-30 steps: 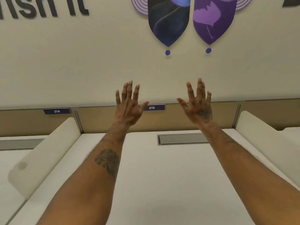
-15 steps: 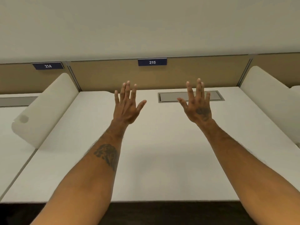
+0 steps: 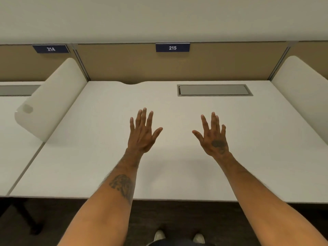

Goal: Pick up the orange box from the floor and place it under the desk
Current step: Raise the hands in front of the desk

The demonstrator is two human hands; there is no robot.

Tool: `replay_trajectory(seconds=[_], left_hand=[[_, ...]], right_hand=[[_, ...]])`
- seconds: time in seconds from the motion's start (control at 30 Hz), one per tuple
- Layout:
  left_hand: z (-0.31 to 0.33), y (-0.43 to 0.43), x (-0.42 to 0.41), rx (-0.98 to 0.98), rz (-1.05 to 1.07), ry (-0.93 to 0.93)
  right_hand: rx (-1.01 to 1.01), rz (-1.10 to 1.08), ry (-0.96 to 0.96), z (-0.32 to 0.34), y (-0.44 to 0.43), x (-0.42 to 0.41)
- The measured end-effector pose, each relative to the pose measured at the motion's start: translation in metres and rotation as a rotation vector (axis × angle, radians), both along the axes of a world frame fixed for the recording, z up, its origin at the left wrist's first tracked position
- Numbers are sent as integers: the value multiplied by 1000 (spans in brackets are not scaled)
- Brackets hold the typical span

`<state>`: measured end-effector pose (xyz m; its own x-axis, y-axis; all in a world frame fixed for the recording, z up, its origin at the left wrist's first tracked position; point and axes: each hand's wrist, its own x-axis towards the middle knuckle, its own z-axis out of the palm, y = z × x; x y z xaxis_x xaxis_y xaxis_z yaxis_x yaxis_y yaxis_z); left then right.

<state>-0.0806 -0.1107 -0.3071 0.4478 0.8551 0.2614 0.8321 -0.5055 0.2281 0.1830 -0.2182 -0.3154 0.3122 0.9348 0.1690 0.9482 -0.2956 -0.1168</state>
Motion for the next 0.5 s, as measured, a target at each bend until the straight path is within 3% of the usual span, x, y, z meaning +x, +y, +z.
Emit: replay_trajectory(seconds=[0.5], left_hand=[[-14, -19, -25, -11, -43, -9]], right_hand=[[-10, -24, 48, -12, -16, -26]])
